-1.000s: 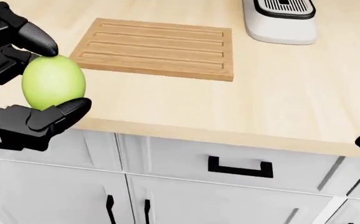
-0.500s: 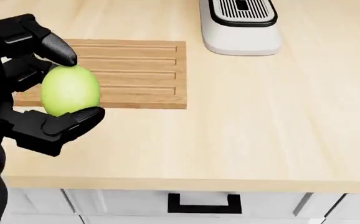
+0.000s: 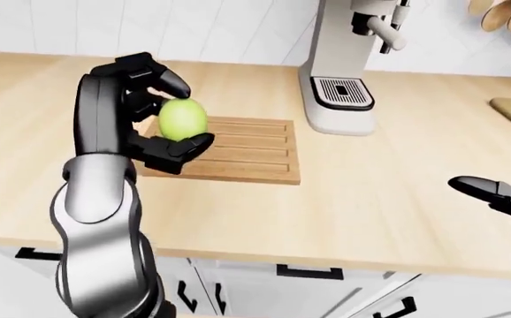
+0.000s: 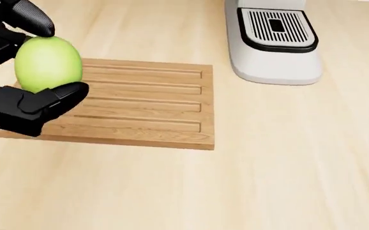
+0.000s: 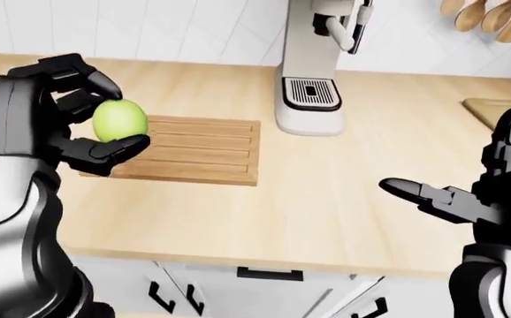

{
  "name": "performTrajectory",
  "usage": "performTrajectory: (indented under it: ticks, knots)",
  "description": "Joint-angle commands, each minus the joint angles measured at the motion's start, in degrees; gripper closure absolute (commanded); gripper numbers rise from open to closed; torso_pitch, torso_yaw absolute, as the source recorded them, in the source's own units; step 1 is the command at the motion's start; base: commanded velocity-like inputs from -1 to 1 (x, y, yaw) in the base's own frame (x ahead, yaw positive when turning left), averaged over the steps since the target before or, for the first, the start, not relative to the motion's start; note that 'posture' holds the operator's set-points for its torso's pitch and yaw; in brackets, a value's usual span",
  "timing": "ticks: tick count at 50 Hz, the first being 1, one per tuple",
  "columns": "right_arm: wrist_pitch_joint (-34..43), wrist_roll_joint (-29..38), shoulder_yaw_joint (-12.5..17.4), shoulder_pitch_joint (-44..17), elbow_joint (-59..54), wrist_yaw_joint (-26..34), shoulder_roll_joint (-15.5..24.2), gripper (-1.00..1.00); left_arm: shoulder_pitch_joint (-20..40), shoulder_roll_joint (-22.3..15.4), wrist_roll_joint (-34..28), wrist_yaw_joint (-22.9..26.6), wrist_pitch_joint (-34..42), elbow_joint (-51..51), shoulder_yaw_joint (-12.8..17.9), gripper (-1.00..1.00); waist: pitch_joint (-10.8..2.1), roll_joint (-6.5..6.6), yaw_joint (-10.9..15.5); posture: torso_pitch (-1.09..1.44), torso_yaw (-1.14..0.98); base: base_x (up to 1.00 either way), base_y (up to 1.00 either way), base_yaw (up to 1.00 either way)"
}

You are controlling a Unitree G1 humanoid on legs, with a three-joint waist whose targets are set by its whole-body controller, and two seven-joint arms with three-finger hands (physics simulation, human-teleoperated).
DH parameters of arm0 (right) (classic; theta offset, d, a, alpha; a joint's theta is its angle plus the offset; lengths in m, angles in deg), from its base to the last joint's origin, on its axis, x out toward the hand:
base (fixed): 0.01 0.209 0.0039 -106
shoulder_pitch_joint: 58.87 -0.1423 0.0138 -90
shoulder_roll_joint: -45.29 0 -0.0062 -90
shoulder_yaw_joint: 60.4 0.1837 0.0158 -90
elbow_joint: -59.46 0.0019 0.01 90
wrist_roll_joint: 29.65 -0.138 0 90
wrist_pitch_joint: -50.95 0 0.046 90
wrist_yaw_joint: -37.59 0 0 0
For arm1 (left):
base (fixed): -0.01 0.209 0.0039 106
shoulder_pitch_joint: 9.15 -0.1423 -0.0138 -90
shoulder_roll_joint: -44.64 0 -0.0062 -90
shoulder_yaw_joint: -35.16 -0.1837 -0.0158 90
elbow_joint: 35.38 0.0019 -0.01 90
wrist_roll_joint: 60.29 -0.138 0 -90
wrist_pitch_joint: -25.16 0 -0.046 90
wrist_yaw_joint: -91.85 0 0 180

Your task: Place the lime and the date on separate cutting boards.

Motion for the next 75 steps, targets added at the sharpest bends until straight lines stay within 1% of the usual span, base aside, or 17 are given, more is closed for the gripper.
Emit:
performTrajectory:
  ticks: [1, 6, 9, 13, 19, 24, 25, 27, 34, 37, 39, 42, 47, 49, 62, 70, 75]
  knots:
    - [-1.8, 0.1, 0.1, -0.4, 1.4, 0.0, 0.5, -1.00, 2.0, -0.4, 0.3, 0.0, -3.1, 2.2, 0.9, 1.00, -0.89, -0.10, 0.0, 0.00, 0.00, 0.00, 0.00, 0.00]
    - [-1.2, -0.3, 0.3, -0.7, 1.7, -0.4, 0.7, -1.00, 5.3, -1.0, 2.7, 0.0, -5.2, 9.7, 2.3, 1.00, -0.73, 0.02, 0.0, 0.00, 0.00, 0.00, 0.00, 0.00]
    - [-1.1, -0.2, -0.1, -0.8, 1.8, -0.7, 0.7, -1.00, 6.8, -1.1, 3.6, -0.9, -7.5, 14.5, 2.0, 1.00, -0.51, 0.07, 0.0, 0.00, 0.00, 0.00, 0.00, 0.00]
    - [-1.1, -0.1, -0.6, -1.0, 1.9, -0.9, 0.6, -1.00, 9.9, 1.2, 9.2, -5.0, -13.5, 26.1, 4.4, 1.00, -0.42, 0.00, 0.1, 0.00, 0.00, 0.00, 0.00, 0.00]
    - [-1.7, -0.2, -0.6, -0.8, 1.4, -0.8, 0.3, -1.00, 13.2, 0.2, 14.1, -11.4, -23.8, 42.5, 3.9, 1.00, -0.61, 0.06, 0.0, 0.00, 0.00, 0.00, 0.00, 0.00]
    - [-1.7, -0.1, -1.0, -1.1, 1.2, -1.2, 0.6, -1.00, 15.6, -0.6, 16.1, -14.0, -27.6, 50.5, 3.6, 1.00, -0.98, 0.20, 0.0, 0.00, 0.00, 0.00, 0.00, 0.00]
    - [-1.5, -0.3, -1.0, -1.2, 1.3, -1.3, 0.7, -1.00, 15.9, -0.7, 16.2, -14.3, -28.1, 51.4, 3.4, 0.98, -1.04, 0.22, 0.0, 0.00, 0.00, 0.00, 0.00, 0.00]
    - [-1.3, -0.4, -1.0, -1.4, 1.3, -1.4, 0.8, -1.00, 16.3, -1.0, 15.9, -14.8, -29.4, 53.9, 3.1, 0.80, -1.10, 0.23, -0.1, 0.00, 0.00, 0.00, 0.00, 0.00]
    - [-1.5, -0.2, -1.3, -1.3, 1.1, -1.3, 0.7, -1.00, 16.1, -0.9, 15.9, -15.6, -32.6, 58.3, 3.0, 0.73, -1.53, 0.14, 0.0, 0.00, 0.00, 0.00, 0.00, 0.00]
    - [-1.6, -0.2, -1.4, -1.5, 0.8, -1.4, 0.8, -1.00, 16.4, -0.7, 16.0, -16.0, -34.2, 60.8, 2.9, 0.63, -1.76, 0.05, 0.1, 0.00, 0.00, 0.00, 0.00, 0.00]
    - [-2.2, 0.0, -1.6, -1.3, 0.5, -1.3, 0.6, -1.00, 16.7, -0.5, 16.0, -16.3, -35.6, 63.1, 2.9, 0.47, -1.88, -0.03, 0.2, 0.00, 0.00, 0.00, 0.00, 0.00]
    - [-2.7, 0.4, -1.8, -1.2, -0.1, -1.1, 0.4, -1.00, 17.3, -0.6, 16.4, -17.0, -38.3, 67.2, 3.1, 0.51, -2.03, -0.17, 0.3, 0.00, 0.00, 0.00, 0.00, 0.00]
    - [-2.9, 0.2, -1.7, -1.1, -0.3, -1.0, 0.3, -1.00, 17.7, -0.5, 16.5, -17.4, -39.6, 69.4, 2.8, 0.37, -2.23, -0.37, 0.4, 0.00, 0.00, 0.00, 0.00, 0.00]
    - [-3.1, 0.3, -1.8, -1.0, -0.5, -1.0, 0.3, -1.00, 17.4, -0.4, 16.6, -17.1, -40.3, 70.0, 2.8, 0.17, -2.25, -0.39, 0.5, 0.00, 0.00, 0.00, 0.00, 0.00]
    - [-2.9, 0.0, -1.6, -1.0, -0.4, -1.3, 0.4, -1.00, 16.2, 0.2, 15.0, -14.9, -38.0, 65.8, 2.0, 0.11, -2.50, -0.30, 0.5, 0.00, 0.00, 0.00, 0.00, 0.00]
    - [-2.4, -0.4, -1.2, -1.2, -0.2, -1.5, 0.6, -1.00, 15.6, 0.6, 13.7, -13.5, -36.1, 62.3, 1.7, -0.06, -2.47, -0.26, 0.4, 0.00, 0.00, 0.00, 0.00, 0.00]
    - [-2.2, -0.8, -1.1, -1.3, -0.1, -1.7, 0.9, -1.00, 15.3, 0.7, 12.8, -12.6, -34.7, 60.3, 1.5, -0.26, -2.45, -0.23, 0.3, 0.00, 0.00, 0.00, 0.00, 0.00]
